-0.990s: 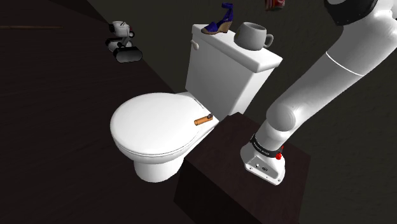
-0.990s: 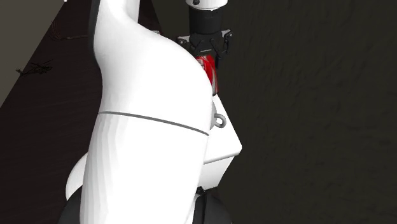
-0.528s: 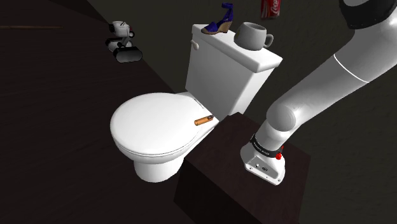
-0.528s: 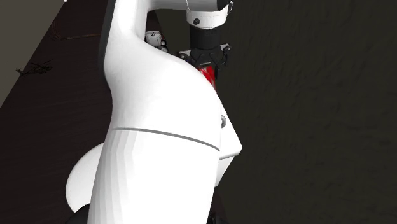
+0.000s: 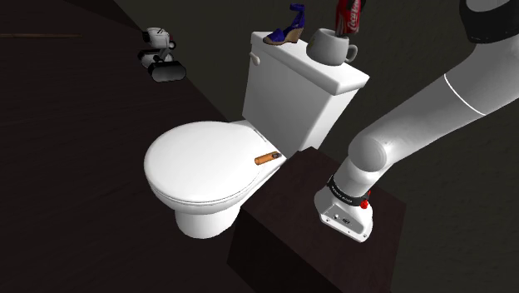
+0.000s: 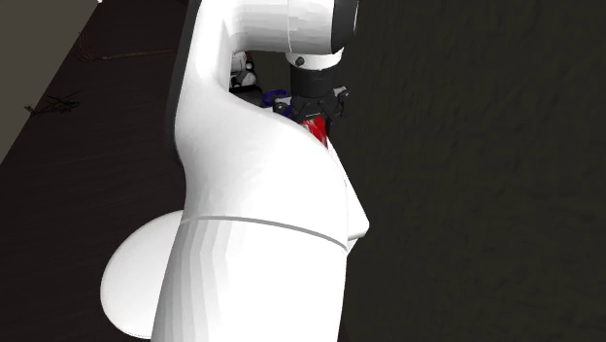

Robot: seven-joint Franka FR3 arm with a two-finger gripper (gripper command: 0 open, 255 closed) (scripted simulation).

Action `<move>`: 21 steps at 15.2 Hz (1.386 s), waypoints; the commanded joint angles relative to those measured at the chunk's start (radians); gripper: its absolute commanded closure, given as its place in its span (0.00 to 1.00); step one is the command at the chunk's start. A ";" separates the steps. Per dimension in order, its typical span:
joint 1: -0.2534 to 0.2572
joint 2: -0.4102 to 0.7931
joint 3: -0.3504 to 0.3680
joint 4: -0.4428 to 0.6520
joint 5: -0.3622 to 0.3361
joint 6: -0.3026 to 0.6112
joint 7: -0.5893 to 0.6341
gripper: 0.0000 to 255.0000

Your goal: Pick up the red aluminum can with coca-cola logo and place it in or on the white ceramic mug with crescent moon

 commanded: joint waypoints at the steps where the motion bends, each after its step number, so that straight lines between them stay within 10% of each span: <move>1: -0.001 -0.005 0.001 -0.019 -0.003 0.009 0.003 1.00; 7: -0.003 -0.005 0.001 -0.019 -0.003 0.009 0.003 1.00; 8: -0.002 -0.005 0.002 -0.018 -0.003 0.008 0.003 0.00; 21: 0.003 0.090 -0.020 0.212 0.027 -0.132 -0.030 0.00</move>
